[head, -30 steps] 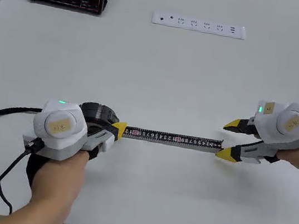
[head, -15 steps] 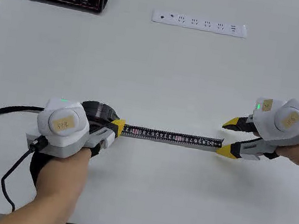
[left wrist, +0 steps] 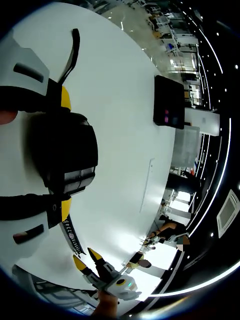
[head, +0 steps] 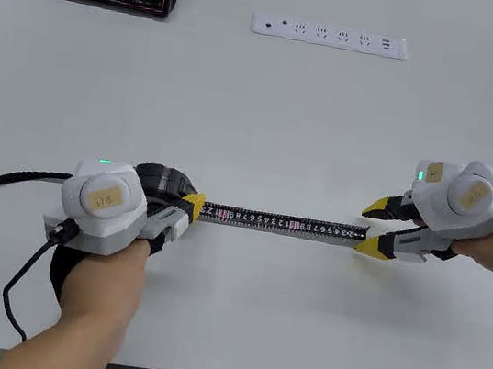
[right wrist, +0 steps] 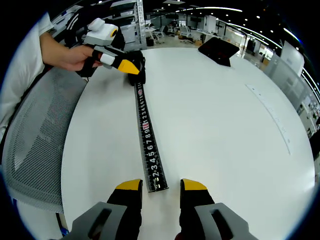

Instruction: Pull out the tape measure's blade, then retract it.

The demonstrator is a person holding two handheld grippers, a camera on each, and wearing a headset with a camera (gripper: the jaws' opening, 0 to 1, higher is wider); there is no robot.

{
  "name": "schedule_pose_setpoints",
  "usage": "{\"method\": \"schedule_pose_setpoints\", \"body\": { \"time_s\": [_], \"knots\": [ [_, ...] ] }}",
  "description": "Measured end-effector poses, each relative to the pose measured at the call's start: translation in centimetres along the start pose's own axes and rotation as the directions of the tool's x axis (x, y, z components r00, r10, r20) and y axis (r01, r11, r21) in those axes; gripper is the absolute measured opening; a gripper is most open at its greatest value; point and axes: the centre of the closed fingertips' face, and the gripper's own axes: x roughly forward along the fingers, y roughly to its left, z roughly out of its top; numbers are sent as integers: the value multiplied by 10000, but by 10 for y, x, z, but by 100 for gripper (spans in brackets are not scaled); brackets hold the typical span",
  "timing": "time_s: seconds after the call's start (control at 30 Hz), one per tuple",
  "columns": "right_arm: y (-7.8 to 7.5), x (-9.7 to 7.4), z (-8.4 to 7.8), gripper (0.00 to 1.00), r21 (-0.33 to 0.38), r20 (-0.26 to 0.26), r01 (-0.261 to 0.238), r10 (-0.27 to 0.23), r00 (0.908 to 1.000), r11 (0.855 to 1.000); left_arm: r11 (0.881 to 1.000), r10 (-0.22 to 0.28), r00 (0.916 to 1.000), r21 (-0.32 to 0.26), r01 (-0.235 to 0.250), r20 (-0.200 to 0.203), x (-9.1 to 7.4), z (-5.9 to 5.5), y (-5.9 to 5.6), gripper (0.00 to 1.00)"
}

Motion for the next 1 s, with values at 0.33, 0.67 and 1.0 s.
{"method": "schedule_pose_setpoints", "body": {
  "time_s": [0.33,0.67,1.0],
  "knots": [
    [5,2,0,16,-328,-188,-245,239,9995,9992,10000,-22,10000,-23,22,-48,0,0,0,62],
    [5,3,-4,12,-821,-369,-217,187,9991,9964,10000,-16,9999,-69,15,-101,0,-1,-1,62],
    [5,5,-5,12,-1527,-672,-174,72,9977,9881,9999,50,9997,-116,-53,-250,2,-1,0,62]
  ]
}}
